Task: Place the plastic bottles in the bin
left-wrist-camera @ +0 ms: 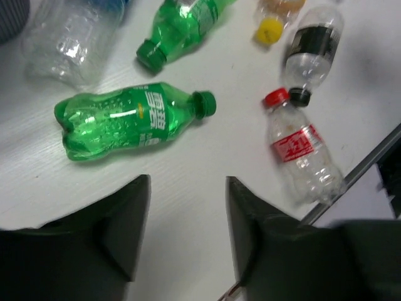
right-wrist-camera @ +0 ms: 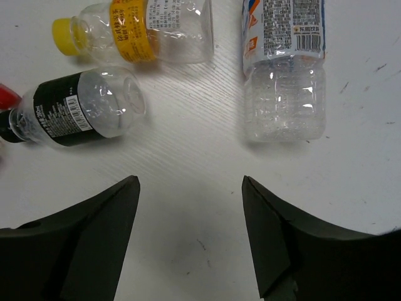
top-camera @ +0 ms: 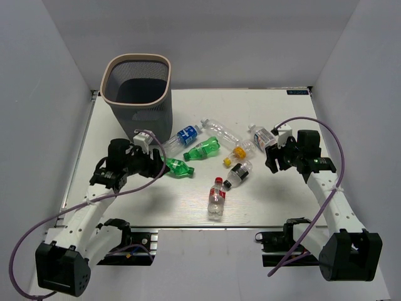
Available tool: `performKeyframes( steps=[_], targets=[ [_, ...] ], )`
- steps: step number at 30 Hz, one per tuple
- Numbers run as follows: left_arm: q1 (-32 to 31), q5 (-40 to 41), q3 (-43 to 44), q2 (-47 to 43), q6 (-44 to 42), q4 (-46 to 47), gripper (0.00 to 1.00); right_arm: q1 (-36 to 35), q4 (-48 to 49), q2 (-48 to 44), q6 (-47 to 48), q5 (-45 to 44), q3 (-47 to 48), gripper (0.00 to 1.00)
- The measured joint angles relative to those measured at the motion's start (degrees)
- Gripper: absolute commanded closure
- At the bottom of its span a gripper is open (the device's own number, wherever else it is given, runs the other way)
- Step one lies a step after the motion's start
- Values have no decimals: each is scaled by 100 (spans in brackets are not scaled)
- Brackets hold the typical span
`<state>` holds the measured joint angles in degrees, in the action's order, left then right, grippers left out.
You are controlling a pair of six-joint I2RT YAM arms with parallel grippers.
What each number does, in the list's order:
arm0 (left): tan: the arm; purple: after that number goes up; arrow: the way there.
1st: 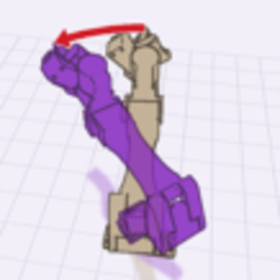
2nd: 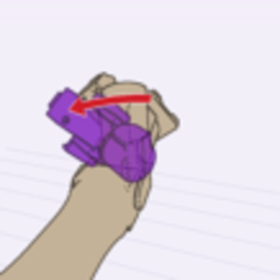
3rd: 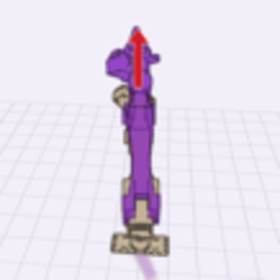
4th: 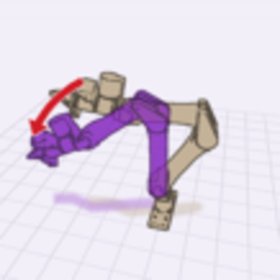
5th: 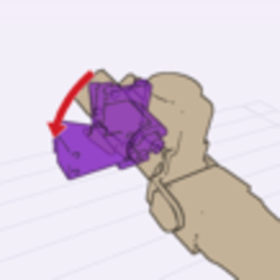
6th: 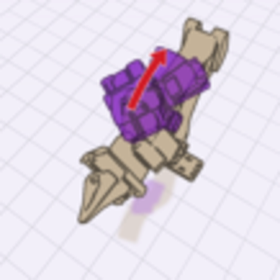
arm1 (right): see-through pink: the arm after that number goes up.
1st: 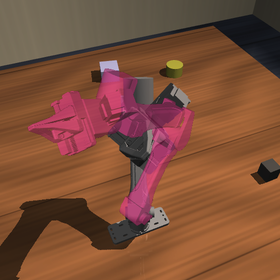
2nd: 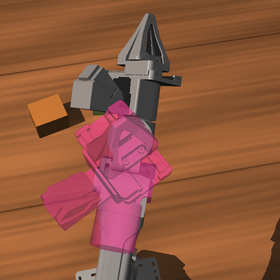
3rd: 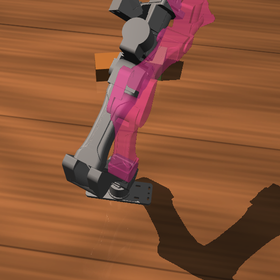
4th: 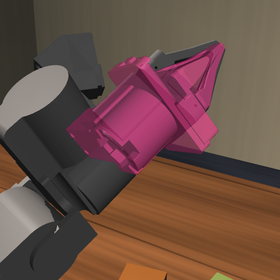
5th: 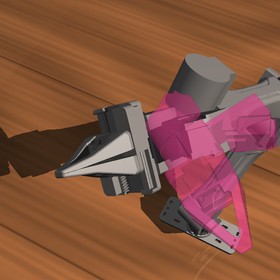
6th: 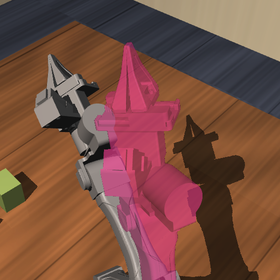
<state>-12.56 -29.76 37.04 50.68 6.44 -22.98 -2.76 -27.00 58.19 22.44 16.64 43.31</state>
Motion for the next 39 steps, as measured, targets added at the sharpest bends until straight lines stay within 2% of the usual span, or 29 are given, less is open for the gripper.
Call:
performKeyframes(
  steps=[3, 5, 8, 10, 17, 21, 28, 39],
  targets=[
    [-61, 160, 0, 227, 199, -195, 19, -4, -13, -22, -2, 118, 0, 27],
    [-92, 345, 4, 356, 553, -273, 11, -2, -15, -37, -24, 166, 0, 27],
    [-122, 634, 0, 520, 1421, -328, 11, -4, -13, -39, -85, 205, 0, 27],
    [-160, 866, -83, 492, 2127, -278, 1, -2, -13, -39, -109, 234, 0, 27],
    [-343, 2094, -800, -328, 4522, 85, 1, -2, -11, -39, -190, 321, -7, 27],
    [-385, 2566, -918, -170, 5327, 487, 1, -4, 0, -48, -240, 334, -52, 27],
    [-564, 2981, -957, 953, 6048, 1276, 1, -2, 2, -120, -251, 323, -188, 27],
    [-903, 3401, -955, 2284, 6535, 2124, 2, -2, 11, -201, -254, 302, -293, 28]
  ],
)
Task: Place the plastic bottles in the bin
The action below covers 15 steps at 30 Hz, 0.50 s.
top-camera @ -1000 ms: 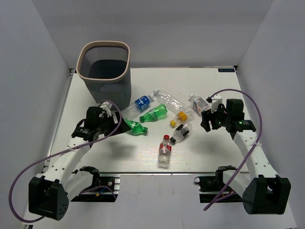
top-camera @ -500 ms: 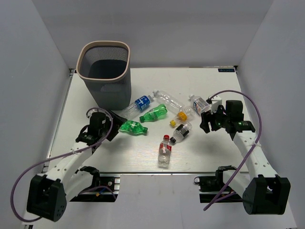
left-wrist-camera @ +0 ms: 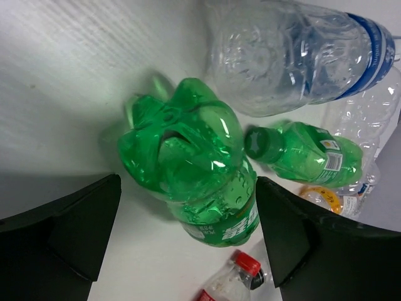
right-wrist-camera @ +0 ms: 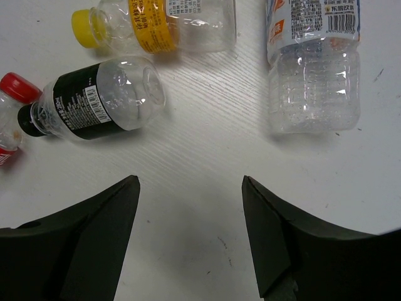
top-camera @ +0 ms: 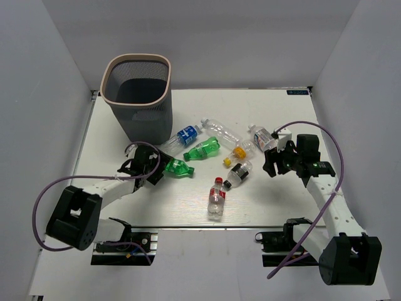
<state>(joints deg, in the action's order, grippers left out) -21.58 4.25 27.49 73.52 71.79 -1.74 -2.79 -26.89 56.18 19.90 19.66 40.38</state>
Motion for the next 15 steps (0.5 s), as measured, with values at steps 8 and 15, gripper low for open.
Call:
performKeyframes(
  steps=[8, 15],
  targets=[
    [-190, 133, 254, 649, 199, 610, 23, 0, 2, 0, 0, 0, -11, 28],
    [-306, 133, 190, 741, 254, 796, 60, 0, -33, 0, 129, 186, -11, 30]
  ],
)
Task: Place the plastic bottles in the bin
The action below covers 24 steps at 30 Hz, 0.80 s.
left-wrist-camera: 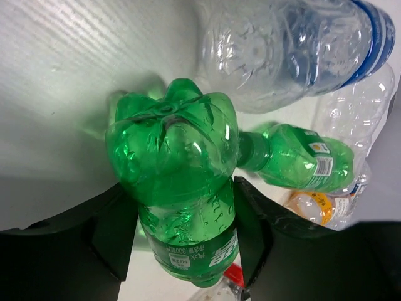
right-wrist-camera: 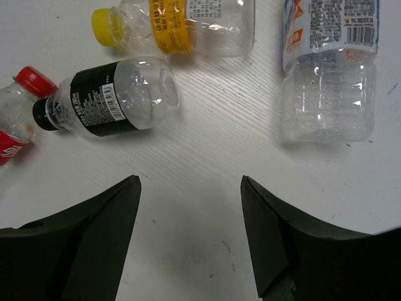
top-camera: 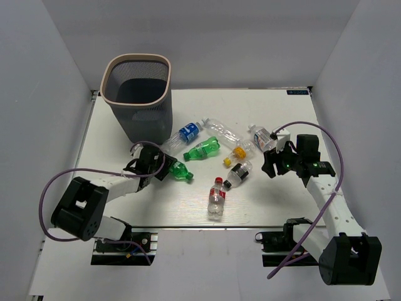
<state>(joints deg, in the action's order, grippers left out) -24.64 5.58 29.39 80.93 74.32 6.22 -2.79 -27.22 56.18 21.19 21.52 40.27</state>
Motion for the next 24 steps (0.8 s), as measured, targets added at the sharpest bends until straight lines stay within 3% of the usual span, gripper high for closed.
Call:
performKeyframes(
  steps=[2, 6, 10, 11, 15, 24],
  targets=[
    [-13, -37, -155, -219, -81, -55, 77, -2, -20, -2, 72, 136, 0, 30],
    [-76, -210, -437, -955, -439, -529, 93, -2, -127, -24, 251, 444, 0, 35],
    [-212, -501, -511, -2094, -1054, -1019, 96, -9, -234, -28, 525, 844, 2, 50],
    [-234, -619, -498, -2378, -1250, -1067, 96, -13, -267, -28, 612, 951, 2, 60],
    [-313, -1233, -20, -2837, -2153, -1047, 98, -28, -289, -28, 931, 1416, 2, 86],
    [-535, -3077, 2430, -1572, -4076, -625, 98, -39, -282, 195, 1200, 1770, 96, 86]
  ],
)
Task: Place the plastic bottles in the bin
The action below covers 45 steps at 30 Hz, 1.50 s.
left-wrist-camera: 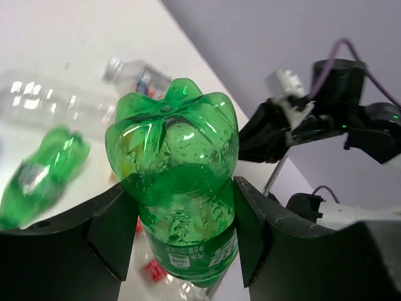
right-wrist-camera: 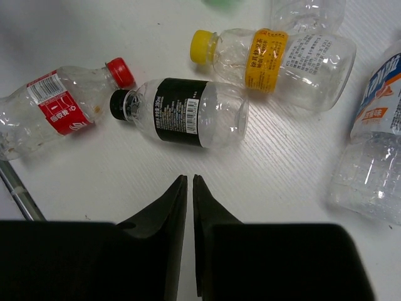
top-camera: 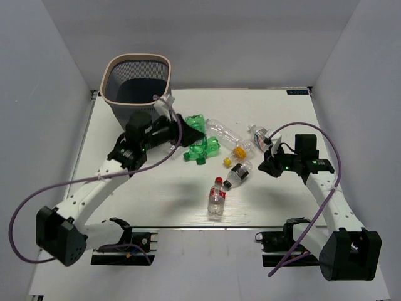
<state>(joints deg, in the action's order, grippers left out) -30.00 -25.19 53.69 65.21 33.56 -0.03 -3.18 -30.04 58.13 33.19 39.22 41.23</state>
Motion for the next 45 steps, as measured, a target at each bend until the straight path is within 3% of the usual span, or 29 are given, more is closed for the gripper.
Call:
performKeyframes(
  steps=[7, 16, 22, 23, 24, 26, 27, 30, 31, 38, 45],
  targets=[
    [-42, -243, 1812, 1143, -896, -44, 98, 0, 7, -2, 22, -7, 70, 80],
    [498, 2009, 3547, 2127, -1355, -466, 98, -33, 4, -162, -33, -114, 70, 74],
    [1209, 3182, 4050, 2280, -1414, -761, 91, -151, -15, -98, -173, -190, 101, 71],
    [1309, 3324, 4109, 2280, -1423, -815, 88, -181, -2, -57, -205, -203, 114, 71],
    [1412, 3493, 4164, 2277, -1425, -892, 74, -212, 0, 0, -273, -214, 144, 70],
    [1576, 3788, 4183, 2253, -1427, -990, 56, -286, 15, 140, -387, -247, 225, 70],
    [1655, 3915, 4183, 2243, -1429, -1067, 38, -321, 17, 236, -461, -260, 293, 65],
    [1864, 4127, 4151, 2240, -1497, -1250, 10, -457, 87, 509, -691, -308, 516, 54],
    [1923, 4129, 4146, 2240, -1532, -1335, 1, -501, 129, 597, -765, -337, 590, 52],
    [2061, 3475, 4140, 2214, -1917, -1521, 1, -935, 153, 1805, -1213, -802, 1759, 38],
    [1762, 529, 3366, 1613, -2413, -1250, 1, -1296, 358, 3593, -1547, -1473, 3473, 25]
  ],
)
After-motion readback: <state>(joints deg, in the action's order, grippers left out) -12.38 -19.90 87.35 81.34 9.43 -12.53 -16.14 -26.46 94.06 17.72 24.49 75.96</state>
